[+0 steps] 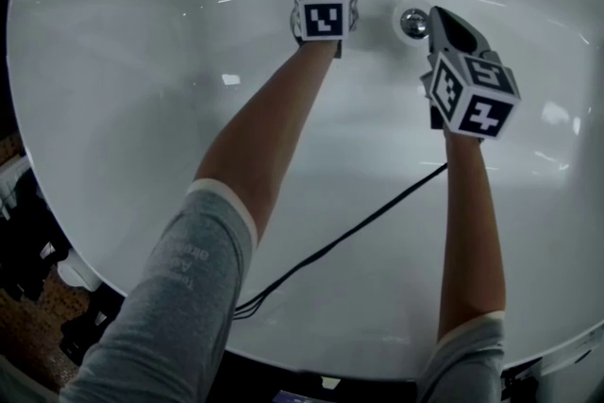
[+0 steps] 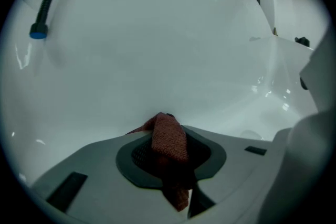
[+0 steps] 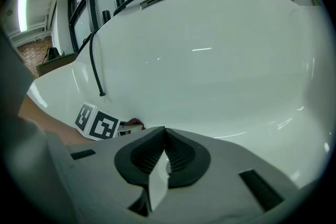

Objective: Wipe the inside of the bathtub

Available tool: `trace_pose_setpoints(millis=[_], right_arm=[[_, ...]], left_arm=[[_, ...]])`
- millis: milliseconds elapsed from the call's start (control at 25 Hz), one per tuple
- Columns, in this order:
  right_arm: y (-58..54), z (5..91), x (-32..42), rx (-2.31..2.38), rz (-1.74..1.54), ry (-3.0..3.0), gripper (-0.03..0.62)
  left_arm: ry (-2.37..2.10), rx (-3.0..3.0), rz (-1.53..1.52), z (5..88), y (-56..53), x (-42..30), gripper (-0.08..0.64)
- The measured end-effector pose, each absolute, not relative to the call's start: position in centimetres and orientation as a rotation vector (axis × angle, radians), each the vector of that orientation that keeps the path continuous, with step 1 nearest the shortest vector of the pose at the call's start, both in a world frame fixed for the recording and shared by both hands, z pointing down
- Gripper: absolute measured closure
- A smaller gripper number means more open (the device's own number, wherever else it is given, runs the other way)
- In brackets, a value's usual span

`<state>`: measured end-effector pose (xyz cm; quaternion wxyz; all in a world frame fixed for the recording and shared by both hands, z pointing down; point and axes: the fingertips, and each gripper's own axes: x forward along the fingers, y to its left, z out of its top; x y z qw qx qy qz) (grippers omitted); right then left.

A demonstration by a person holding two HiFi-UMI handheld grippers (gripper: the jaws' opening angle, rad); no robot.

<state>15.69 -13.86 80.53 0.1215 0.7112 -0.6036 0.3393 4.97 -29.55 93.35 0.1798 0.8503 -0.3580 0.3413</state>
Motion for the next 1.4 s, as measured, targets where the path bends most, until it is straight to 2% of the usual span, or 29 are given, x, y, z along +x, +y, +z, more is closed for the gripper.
trace_pose_setpoints(millis=[240,320,600,760,960,1240,1400], right_arm=[[-13.7,80.3,15.9,2.079,0.980,-1.752,0.584],[-14.1,80.0,16.1,2.085,0.973,-1.755,0.584],[-14.6,79.6,16.1,2.100,0.967,-1.769,0.584],[-14.3,80.0,15.4,2.089,0.980,-1.765,0.584],[-13.8,79.8,15.7,2.088,0.971,-1.760,0.584],[-12.1,80.7,16.8,2.085,0.986,-1.728,0.584],[-11.6,81.2,16.5,2.080,1.004,-1.706,0.584]], left_arm=[[-0.735,2.547,0.964,92.2,-25.2,13.4,0.469],[-0.749,2.545,0.968,92.0,-25.2,13.7,0.470],[-1.139,2.372,0.999,92.4,-32.3,0.2,0.471],[-1.110,2.334,1.031,93.1,-32.6,-1.4,0.469],[-0.996,2.318,1.038,94.9,-28.3,2.3,0.469],[-0.690,2.443,1.009,94.7,-21.8,13.4,0.469],[-0.640,2.479,1.027,94.4,-20.1,14.4,0.469]])
